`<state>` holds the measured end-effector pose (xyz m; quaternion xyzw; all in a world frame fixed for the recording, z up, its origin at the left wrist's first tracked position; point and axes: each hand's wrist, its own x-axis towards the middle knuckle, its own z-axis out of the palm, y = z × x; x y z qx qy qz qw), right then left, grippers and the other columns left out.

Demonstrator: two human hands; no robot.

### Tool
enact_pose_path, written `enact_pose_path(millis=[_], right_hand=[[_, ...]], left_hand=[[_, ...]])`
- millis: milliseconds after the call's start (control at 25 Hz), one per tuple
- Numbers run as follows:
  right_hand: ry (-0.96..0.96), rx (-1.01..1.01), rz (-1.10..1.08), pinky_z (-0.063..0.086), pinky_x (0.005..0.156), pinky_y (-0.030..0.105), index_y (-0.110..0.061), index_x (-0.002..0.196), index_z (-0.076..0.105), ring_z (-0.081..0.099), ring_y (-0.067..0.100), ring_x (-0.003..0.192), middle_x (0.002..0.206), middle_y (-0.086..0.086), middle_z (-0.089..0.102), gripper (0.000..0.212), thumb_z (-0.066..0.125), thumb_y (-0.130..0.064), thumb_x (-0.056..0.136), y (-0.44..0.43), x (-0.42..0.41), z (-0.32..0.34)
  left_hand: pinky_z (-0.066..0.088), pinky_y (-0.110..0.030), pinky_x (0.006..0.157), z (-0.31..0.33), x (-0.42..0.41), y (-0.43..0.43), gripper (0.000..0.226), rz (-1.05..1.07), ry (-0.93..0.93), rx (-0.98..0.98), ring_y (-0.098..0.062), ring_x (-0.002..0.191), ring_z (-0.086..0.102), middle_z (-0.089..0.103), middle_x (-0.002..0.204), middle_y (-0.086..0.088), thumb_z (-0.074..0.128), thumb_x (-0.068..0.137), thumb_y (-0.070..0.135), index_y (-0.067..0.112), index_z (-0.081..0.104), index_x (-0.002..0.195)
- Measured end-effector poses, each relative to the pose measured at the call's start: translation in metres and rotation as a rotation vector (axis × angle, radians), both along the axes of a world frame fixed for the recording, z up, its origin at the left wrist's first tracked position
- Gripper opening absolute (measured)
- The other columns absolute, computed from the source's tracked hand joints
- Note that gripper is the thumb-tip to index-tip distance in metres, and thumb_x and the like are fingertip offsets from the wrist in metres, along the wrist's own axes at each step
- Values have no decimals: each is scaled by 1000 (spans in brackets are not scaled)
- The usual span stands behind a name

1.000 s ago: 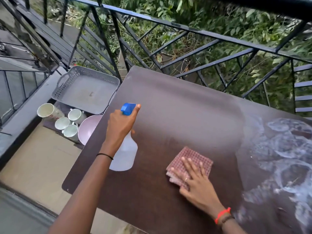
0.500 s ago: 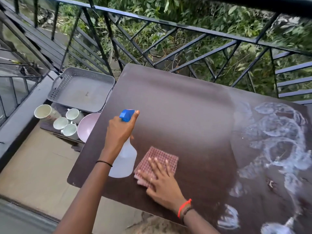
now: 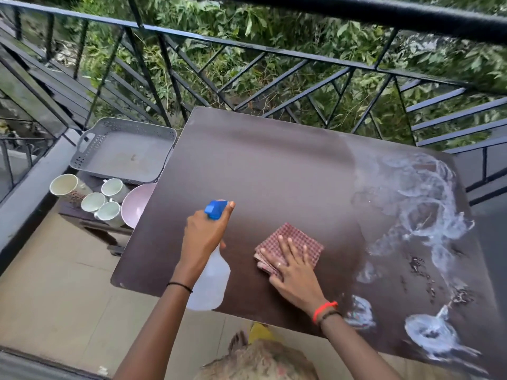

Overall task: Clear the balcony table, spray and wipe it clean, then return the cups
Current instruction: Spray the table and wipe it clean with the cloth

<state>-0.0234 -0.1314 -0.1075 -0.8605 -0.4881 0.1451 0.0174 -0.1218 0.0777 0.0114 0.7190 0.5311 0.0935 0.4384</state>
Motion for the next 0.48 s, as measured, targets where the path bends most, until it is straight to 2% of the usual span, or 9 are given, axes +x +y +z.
enact_pose_path(millis=[120,200,400,480], right_hand=[[4,-1,55,4,110,51,-53,142,16,26,30,142,155,6,26,75,47,-46,74,4,-29,0],[-7,37,97,10,108,51,-51,143,17,32,29,140,153,6,32,81,51,-48,70,-16,-48,-2],[-17,58,89,13,111,47,-49,141,32,19,23,144,152,4,34,82,57,-55,63,-96,-64,-15],[-32,87,55,12,112,46,-47,141,34,12,22,146,156,4,24,80,55,-60,64,-127,-63,-22]], left_hand=[[45,-23,57,0,0,-20,70,-48,9,-15,-12,51,67,68,53,-13,54,87,65,-4,66,83],[44,-23,55,-2,4,-31,67,-86,7,-15,-9,48,65,66,47,-12,53,88,64,-1,68,87],[49,-25,60,4,21,-51,59,-146,30,-38,-12,51,67,64,43,-10,53,87,66,10,65,75],[53,-28,63,4,27,-60,61,-155,37,-40,-14,50,67,64,43,-10,54,86,65,6,64,77]])
